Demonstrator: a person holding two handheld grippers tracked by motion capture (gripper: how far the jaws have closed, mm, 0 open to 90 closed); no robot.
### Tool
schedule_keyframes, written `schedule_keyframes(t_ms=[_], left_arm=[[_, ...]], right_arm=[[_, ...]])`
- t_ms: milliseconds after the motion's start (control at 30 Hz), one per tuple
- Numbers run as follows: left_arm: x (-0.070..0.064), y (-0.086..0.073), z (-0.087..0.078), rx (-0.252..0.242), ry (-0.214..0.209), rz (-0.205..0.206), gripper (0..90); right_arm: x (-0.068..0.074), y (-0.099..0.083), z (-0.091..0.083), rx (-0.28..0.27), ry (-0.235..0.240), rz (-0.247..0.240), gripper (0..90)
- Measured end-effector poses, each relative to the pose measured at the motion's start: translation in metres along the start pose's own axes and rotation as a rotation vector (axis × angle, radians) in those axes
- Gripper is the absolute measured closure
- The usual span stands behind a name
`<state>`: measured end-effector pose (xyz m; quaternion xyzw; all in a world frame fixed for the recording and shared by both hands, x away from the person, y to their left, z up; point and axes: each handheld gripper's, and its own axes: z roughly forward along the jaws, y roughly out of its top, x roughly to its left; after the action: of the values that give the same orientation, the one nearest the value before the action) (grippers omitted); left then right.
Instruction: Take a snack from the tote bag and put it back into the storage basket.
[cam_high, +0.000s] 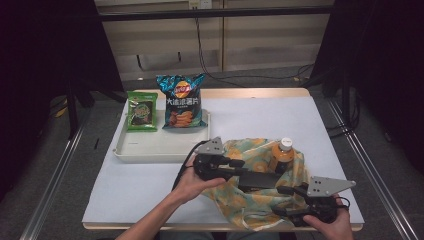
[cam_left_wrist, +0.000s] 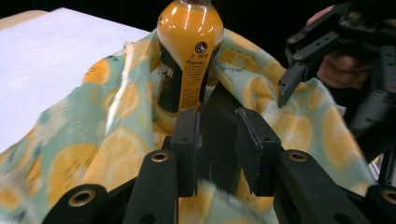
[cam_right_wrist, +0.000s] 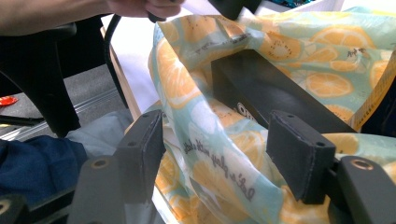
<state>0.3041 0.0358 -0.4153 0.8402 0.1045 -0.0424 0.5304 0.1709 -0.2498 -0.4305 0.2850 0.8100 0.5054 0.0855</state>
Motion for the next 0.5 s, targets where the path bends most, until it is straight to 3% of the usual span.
schedule_keyframes(t_ms=[100,200,233,333,433,500], left_arm=[[0.006,-0.001,0.019,0.058,-0.038,-0.003,64.8],[0.008,-0.004,0.029,0.098,-0.041,0.016,63.5],[0.008,-0.006,0.031,0.112,-0.014,0.037,65.0],[0.013,-0.009,0.037,0.118,-0.01,0.033,62.7],[0.015,-0.01,0.042,0.13,-0.017,0.038,54.4],[0.014,-0.011,0.045,0.15,-0.024,0.058,51.2]], right_arm=[[0.0,-0.001,0.0,0.005,-0.001,0.005,36.2],[0.0,-0.002,0.001,0.01,-0.001,0.003,36.2],[0.0,-0.002,0.001,0.01,0.0,0.003,36.2],[0.0,-0.003,0.002,0.012,0.007,0.006,36.2],[-0.001,-0.003,0.003,0.017,0.005,0.009,36.1],[-0.001,-0.003,0.003,0.017,0.004,0.008,36.0]])
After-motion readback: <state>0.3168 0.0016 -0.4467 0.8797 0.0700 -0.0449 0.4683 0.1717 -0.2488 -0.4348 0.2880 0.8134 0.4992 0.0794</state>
